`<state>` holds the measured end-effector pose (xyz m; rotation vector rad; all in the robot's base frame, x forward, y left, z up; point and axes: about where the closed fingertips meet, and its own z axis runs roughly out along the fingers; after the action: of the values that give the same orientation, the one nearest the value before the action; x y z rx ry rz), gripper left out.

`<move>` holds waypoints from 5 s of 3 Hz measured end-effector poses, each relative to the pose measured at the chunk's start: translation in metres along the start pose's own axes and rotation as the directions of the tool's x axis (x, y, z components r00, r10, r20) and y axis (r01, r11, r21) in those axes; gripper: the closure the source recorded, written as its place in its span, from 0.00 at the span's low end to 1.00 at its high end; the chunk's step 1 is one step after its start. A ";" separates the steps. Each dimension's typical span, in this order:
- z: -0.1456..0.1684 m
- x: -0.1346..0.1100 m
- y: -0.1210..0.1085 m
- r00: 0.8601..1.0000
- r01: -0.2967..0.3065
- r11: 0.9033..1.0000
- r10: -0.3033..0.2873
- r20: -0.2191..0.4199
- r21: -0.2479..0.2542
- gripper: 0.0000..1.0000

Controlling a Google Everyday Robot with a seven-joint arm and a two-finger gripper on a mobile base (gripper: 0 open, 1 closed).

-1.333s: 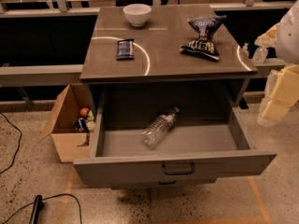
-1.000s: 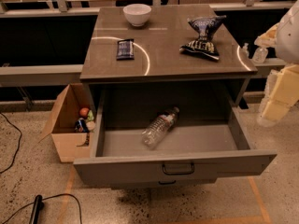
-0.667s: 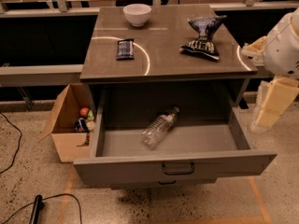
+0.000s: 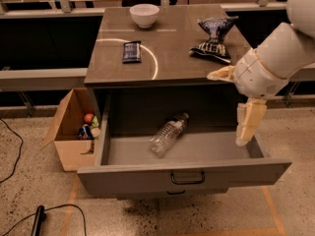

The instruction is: Pick water bottle from top drawer and place on counter

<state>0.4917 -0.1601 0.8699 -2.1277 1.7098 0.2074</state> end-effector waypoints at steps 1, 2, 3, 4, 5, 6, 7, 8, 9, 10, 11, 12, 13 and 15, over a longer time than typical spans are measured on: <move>0.035 -0.011 -0.010 0.980 0.186 0.982 -0.184 0.075 -0.026 0.00; 0.038 -0.012 -0.010 0.958 0.276 0.961 -0.274 0.082 -0.022 0.00; 0.038 -0.012 -0.010 0.958 0.276 0.961 -0.273 0.081 -0.022 0.00; 0.052 -0.014 -0.016 0.926 0.369 0.929 -0.365 0.092 -0.023 0.00; 0.078 -0.023 -0.026 0.842 0.534 0.845 -0.529 0.107 -0.023 0.00; 0.098 -0.029 -0.041 0.764 0.643 0.766 -0.641 0.074 -0.014 0.00; 0.112 -0.032 -0.052 0.716 0.697 0.717 -0.697 -0.026 0.003 0.00; 0.135 -0.028 -0.063 0.700 0.711 0.704 -0.708 -0.095 -0.003 0.00; 0.164 -0.026 -0.066 0.701 0.707 0.707 -0.704 -0.116 -0.020 0.00; 0.200 -0.030 -0.065 0.691 0.716 0.697 -0.716 -0.099 -0.045 0.00; 0.233 -0.033 -0.069 0.677 0.730 0.679 -0.734 -0.055 -0.073 0.00; 0.258 -0.027 -0.077 0.667 0.738 0.666 -0.744 -0.038 -0.107 0.00; 0.273 -0.005 -0.086 0.685 0.715 0.684 -0.727 -0.048 -0.145 0.00; 0.291 0.014 -0.083 0.712 0.683 0.702 -0.702 -0.030 -0.200 0.41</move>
Offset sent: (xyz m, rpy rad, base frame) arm 0.0104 0.0218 -0.0219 0.0330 -0.0250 0.1638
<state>0.6134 -0.0433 0.6181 -2.7928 0.8247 0.0195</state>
